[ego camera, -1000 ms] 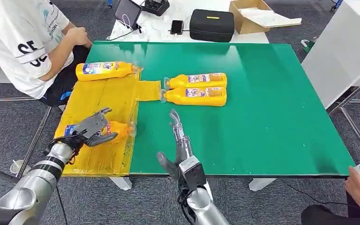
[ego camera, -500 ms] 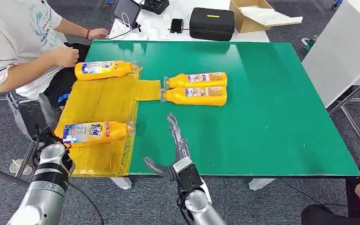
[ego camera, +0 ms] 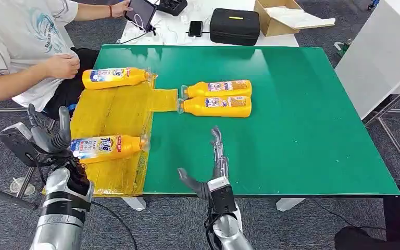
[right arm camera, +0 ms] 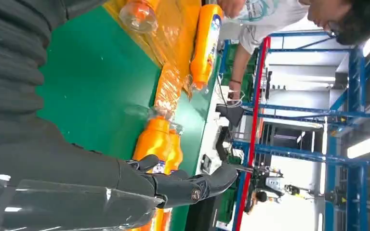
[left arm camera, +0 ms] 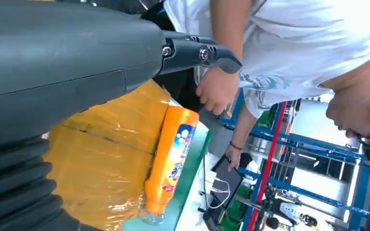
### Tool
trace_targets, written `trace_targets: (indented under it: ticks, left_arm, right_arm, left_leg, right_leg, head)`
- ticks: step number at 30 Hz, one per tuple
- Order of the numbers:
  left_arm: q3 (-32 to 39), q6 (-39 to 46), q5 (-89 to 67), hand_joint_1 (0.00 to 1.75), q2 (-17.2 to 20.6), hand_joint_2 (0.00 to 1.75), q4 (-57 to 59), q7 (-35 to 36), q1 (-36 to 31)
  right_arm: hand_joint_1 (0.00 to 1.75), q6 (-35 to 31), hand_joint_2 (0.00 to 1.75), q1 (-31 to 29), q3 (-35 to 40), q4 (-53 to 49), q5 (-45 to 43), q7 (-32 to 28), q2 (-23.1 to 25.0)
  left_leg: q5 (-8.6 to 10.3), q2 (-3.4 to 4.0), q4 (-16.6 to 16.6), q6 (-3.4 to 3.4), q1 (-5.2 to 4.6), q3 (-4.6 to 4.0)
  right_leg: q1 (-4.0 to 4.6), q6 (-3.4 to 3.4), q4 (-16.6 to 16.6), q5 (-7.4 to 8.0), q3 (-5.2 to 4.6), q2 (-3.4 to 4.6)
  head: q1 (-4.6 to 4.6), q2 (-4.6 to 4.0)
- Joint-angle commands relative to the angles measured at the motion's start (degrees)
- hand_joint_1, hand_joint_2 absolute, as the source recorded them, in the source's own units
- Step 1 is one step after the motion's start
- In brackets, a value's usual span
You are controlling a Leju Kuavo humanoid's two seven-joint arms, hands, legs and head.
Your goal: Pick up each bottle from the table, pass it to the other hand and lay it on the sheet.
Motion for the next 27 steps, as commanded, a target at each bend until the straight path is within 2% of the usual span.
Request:
trace_targets:
  ticks: [1,4,6,9,11,12,15,16,17,21,23,25,26,27]
  left_arm:
    - [0.03,-8.61,2.88,0.0,-4.51,1.75,-0.83,0.19,6.69]
    - [-5.06,-10.85,3.44,0.0,-5.82,1.75,-7.45,0.21,14.53]
    - [-7.7,-10.96,2.07,0.0,-5.7,1.75,-9.98,0.19,17.42]
    - [-7.7,-10.96,2.07,0.0,-5.7,1.75,-9.98,0.19,17.42]
    - [-9.91,-12.87,2.86,0.0,-5.37,1.75,-11.28,0.19,20.06]
    - [-10.79,-12.37,1.49,0.0,-5.22,1.75,-13.05,0.19,21.18]
    - [-13.31,-12.53,-0.98,0.0,-5.28,1.75,-17.37,0.19,25.38]
    - [-13.77,-13.47,-0.35,0.0,-5.49,1.75,-17.63,0.19,26.6]
    - [-14.28,-12.77,-1.54,0.0,-5.34,1.75,-18.15,0.19,26.95]
    - [-16.1,-11.46,-4.2,0.0,-5.06,1.75,-20.53,0.19,27.88]
    - [-16.1,-11.46,-4.2,0.0,-5.06,1.75,-20.53,0.19,27.88]
    - [-16.06,-11.59,-3.95,0.0,-5.06,1.75,-20.26,0.19,27.56]
    - [-16.17,-12.29,-3.37,0.0,-5.08,1.75,-20.17,0.19,27.46]
    - [-16.51,-12.3,-3.7,0.0,-5.06,1.75,-20.51,0.19,27.57]
  right_arm:
    - [0.0,-7.84,1.75,3.52,-6.8,-9.63,0.16,0.02,-4.12]
    - [0.0,-9.12,1.75,6.72,-11.97,-13.85,-0.38,0.02,-4.25]
    - [0.0,-9.34,1.75,7.96,-13.67,-14.59,-0.87,0.02,-3.91]
    - [0.0,-9.34,1.75,7.96,-13.67,-14.59,-0.87,0.02,-3.91]
    - [0.0,-11.26,1.75,8.77,-12.92,-13.02,-0.44,0.02,-4.63]
    - [0.0,-11.87,1.75,8.93,-12.55,-12.48,-0.46,0.02,-5.01]
    - [0.0,-13.24,1.75,10.16,-12.07,-11.56,-1.96,0.02,-5.92]
    - [0.0,-13.47,1.75,10.54,-12.58,-11.56,-2.39,0.02,-5.88]
    - [0.0,-13.41,1.75,10.57,-12.88,-11.35,-2.69,0.02,-5.86]
    - [0.0,-12.88,1.75,9.87,-13.38,-10.09,-2.6,0.02,-5.64]
    - [0.0,-12.88,1.75,9.87,-13.38,-10.09,-2.6,0.02,-5.64]
    - [0.0,-12.93,1.75,9.58,-13.34,-9.68,-2.41,0.02,-5.45]
    - [0.0,-12.74,1.75,9.51,-13.46,-9.3,-2.44,0.02,-5.4]
    - [0.0,-12.57,1.75,9.41,-13.51,-9.01,-2.41,0.02,-5.31]
  left_leg:
    - [-0.15,-0.06,-0.06,0.08,0.03,0.47]
    - [-0.11,-0.15,-0.1,0.12,-0.03,0.37]
    - [-0.13,-0.02,-0.06,0.11,-0.07,0.22]
    - [-0.22,-0.06,-0.03,0.11,-0.1,0.16]
    - [-0.4,-0.08,0.03,0.16,-0.07,0.45]
    - [-0.24,-0.04,-0.05,0.13,-0.1,0.17]
    - [-0.31,0.05,-0.04,0.12,-0.07,0.22]
    - [-0.46,0.1,-0.04,0.14,-0.03,0.57]
    - [-0.35,0.07,-0.03,0.12,-0.06,0.26]
    - [-0.26,0.03,-0.02,0.1,-0.06,0.07]
    - [-0.42,0.07,0.01,0.14,-0.01,0.41]
    - [-0.27,0.03,-0.03,0.1,-0.04,0.12]
    - [-0.41,0.08,-0.03,0.13,0.0,0.47]
    - [-0.27,0.02,-0.04,0.1,-0.04,0.17]
  right_leg:
    - [0.09,-0.14,-0.1,-0.17,0.53,-0.18]
    - [0.0,-0.04,-0.16,-0.15,0.47,-0.22]
    - [-0.05,-0.01,-0.11,-0.12,0.28,-0.06]
    - [-0.07,-0.03,-0.09,-0.14,0.22,-0.12]
    - [-0.02,-0.11,-0.08,-0.3,0.54,-0.19]
    - [-0.08,-0.03,-0.12,-0.13,0.23,-0.07]
    - [-0.05,-0.03,-0.14,-0.12,0.25,-0.01]
    - [0.02,-0.13,-0.19,-0.25,0.61,-0.02]
    - [-0.03,-0.04,-0.13,-0.16,0.28,-0.01]
    - [-0.03,-0.03,-0.09,-0.11,0.09,-0.03]
    - [0.05,-0.12,-0.12,-0.24,0.45,-0.06]
    - [-0.02,-0.04,-0.1,-0.12,0.14,-0.03]
    - [0.06,-0.14,-0.15,-0.23,0.51,-0.05]
    - [0.0,-0.06,-0.12,-0.13,0.21,-0.05]
  head:
    - [-0.02,0.0]
    - [-0.02,0.0]
    - [0.0,0.0]
    - [0.0,0.0]
    - [0.0,0.02]
    - [0.0,0.0]
    - [-0.02,0.0]
    - [-0.04,0.0]
    - [-0.02,0.0]
    - [-0.02,0.0]
    - [-0.02,0.0]
    - [-0.04,0.0]
    - [-0.02,0.0]
    - [-0.04,0.0]
